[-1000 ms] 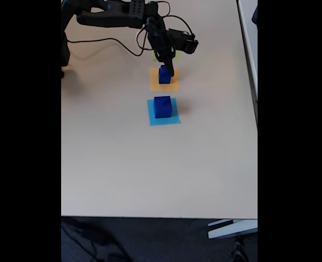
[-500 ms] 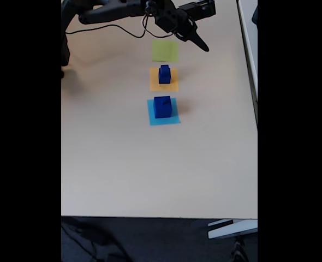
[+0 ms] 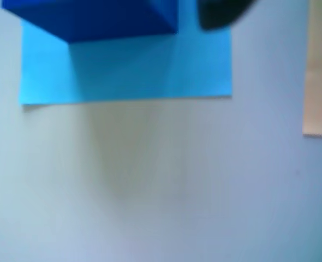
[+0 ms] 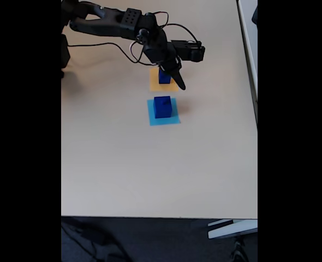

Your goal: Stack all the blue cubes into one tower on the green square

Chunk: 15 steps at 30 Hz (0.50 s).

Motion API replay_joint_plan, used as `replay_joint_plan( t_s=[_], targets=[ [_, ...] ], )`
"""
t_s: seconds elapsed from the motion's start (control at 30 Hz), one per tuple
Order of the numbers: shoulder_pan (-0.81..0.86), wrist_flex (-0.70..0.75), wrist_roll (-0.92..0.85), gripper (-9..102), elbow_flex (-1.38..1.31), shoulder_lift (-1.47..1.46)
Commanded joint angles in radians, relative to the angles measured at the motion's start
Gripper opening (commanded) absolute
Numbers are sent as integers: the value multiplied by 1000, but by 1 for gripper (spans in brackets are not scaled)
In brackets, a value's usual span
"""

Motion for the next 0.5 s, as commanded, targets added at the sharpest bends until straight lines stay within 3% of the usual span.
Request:
replay_joint_plan(
  t_s=[0.0,0.47],
  targets=[
    [28,14,-18,22,14,91],
    [84,66,-41,20,67,92]
  ],
)
